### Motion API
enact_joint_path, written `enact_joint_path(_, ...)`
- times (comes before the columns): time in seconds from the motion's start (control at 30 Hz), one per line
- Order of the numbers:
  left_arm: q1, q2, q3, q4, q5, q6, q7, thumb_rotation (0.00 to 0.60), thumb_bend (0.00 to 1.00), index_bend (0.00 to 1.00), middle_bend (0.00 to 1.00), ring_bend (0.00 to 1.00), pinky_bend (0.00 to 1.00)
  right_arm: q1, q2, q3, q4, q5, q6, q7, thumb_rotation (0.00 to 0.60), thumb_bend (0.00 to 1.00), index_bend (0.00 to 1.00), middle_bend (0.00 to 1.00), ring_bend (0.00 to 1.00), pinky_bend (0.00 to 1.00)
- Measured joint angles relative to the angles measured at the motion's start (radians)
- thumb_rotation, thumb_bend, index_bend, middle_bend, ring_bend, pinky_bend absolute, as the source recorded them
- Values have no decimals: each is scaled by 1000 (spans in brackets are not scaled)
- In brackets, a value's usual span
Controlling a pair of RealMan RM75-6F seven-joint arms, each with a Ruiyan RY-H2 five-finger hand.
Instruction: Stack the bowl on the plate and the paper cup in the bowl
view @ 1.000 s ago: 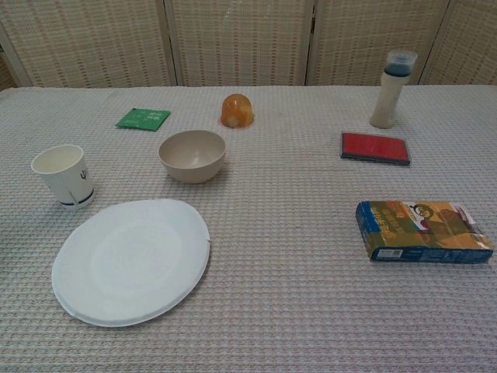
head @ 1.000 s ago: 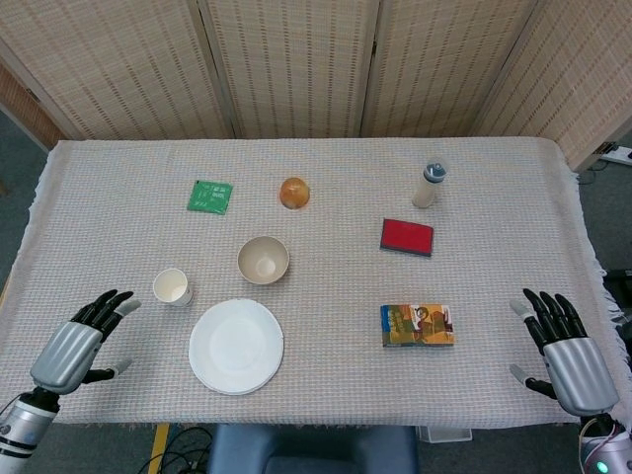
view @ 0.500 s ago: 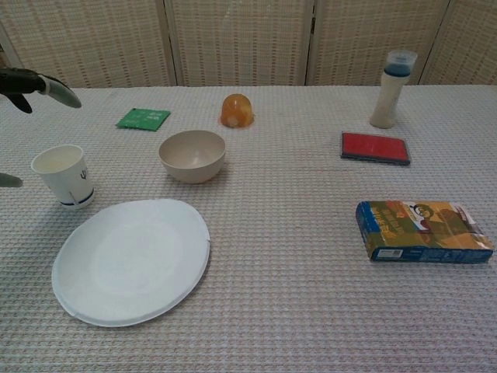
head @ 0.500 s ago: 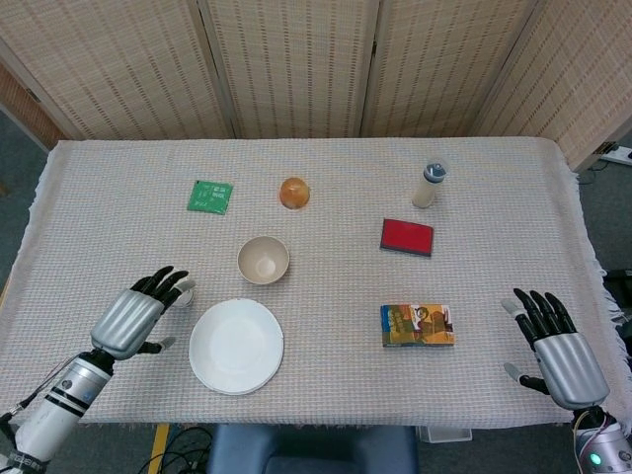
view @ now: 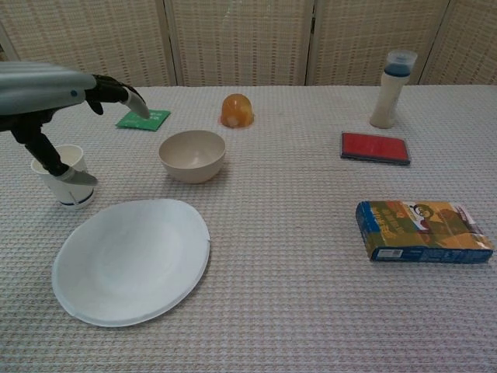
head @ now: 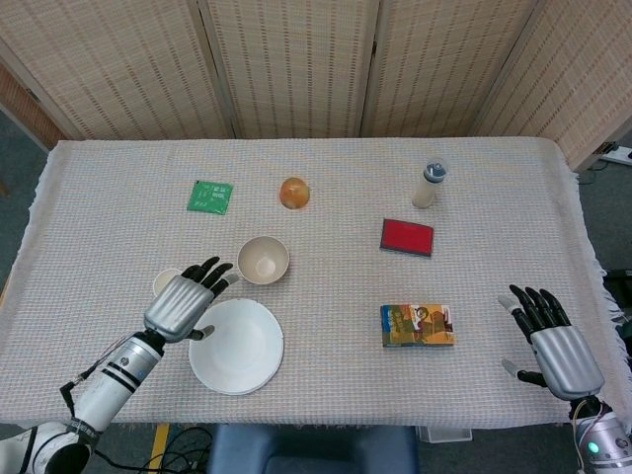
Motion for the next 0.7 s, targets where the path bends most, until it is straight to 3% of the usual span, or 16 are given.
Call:
enact_joint_path(0.43, -147, -211, -21, 253, -34, -95, -51, 600, 216, 288, 124, 42, 239, 16, 28, 4, 18, 23, -23, 97, 600, 153, 95, 33, 0, 0)
enact_joint_path(0.7, -212, -295, -46, 390, -38, -112, -106, 600, 234, 340, 152, 42, 239, 34, 41, 11, 42, 47, -53, 157, 600, 153, 95, 33, 0, 0)
